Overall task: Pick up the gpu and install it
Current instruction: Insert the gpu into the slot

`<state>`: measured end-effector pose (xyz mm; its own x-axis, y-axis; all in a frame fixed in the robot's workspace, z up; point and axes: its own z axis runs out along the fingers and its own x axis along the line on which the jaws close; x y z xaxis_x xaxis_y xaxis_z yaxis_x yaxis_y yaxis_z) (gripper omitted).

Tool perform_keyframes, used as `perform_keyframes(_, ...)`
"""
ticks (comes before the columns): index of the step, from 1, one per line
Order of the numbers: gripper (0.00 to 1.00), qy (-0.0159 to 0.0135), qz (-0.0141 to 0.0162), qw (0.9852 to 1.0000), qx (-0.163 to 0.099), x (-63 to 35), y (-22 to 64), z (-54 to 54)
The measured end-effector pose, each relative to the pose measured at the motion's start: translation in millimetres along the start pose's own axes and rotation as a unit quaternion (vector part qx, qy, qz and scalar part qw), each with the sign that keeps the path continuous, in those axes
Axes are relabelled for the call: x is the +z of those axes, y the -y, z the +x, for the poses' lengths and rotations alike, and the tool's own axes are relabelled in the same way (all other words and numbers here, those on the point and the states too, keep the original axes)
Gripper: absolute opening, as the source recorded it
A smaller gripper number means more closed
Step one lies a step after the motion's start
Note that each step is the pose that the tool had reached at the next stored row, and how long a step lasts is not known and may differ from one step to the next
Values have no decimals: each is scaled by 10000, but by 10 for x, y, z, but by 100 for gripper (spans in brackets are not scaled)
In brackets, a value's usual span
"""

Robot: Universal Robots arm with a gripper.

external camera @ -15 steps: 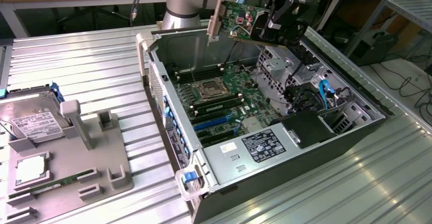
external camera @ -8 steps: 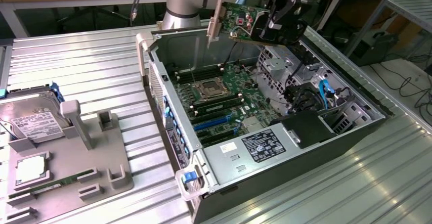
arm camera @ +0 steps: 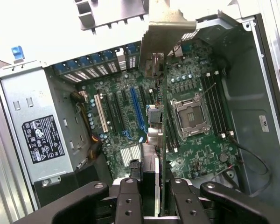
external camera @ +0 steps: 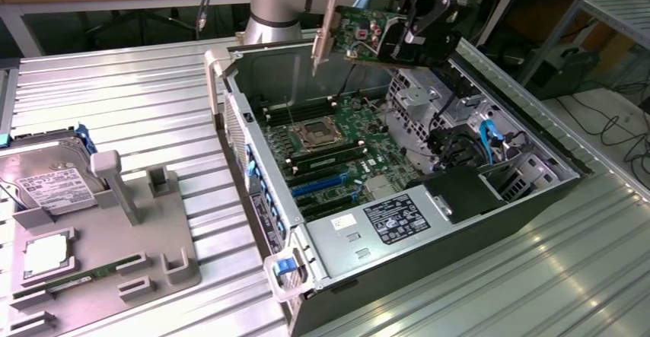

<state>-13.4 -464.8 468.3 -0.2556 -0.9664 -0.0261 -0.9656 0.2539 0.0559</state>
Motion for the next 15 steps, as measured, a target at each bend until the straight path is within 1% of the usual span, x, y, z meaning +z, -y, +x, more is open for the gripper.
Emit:
perform_keyframes(4, 28, -10, -5, 9998, -205, 1, 1, 2)
perform_keyframes(6, 28, -12, 2, 9996, -283, 3, 1, 2)
perform_keyframes(7, 28, -10, 16, 9995, -314, 5, 1, 2)
perform_keyframes(8, 28, -7, 38, 9994, -338, 6, 1, 3)
perform_keyframes(11, 28, 5, 113, 9991, -416, 14, 1, 2)
perform_keyframes(12, 28, 11, 143, 9989, -450, 17, 2, 2)
perform_keyframes(14, 28, 15, 175, 9984, -532, 23, 3, 2)
perform_keyframes(15, 28, 14, 179, 9982, -578, 25, 3, 2)
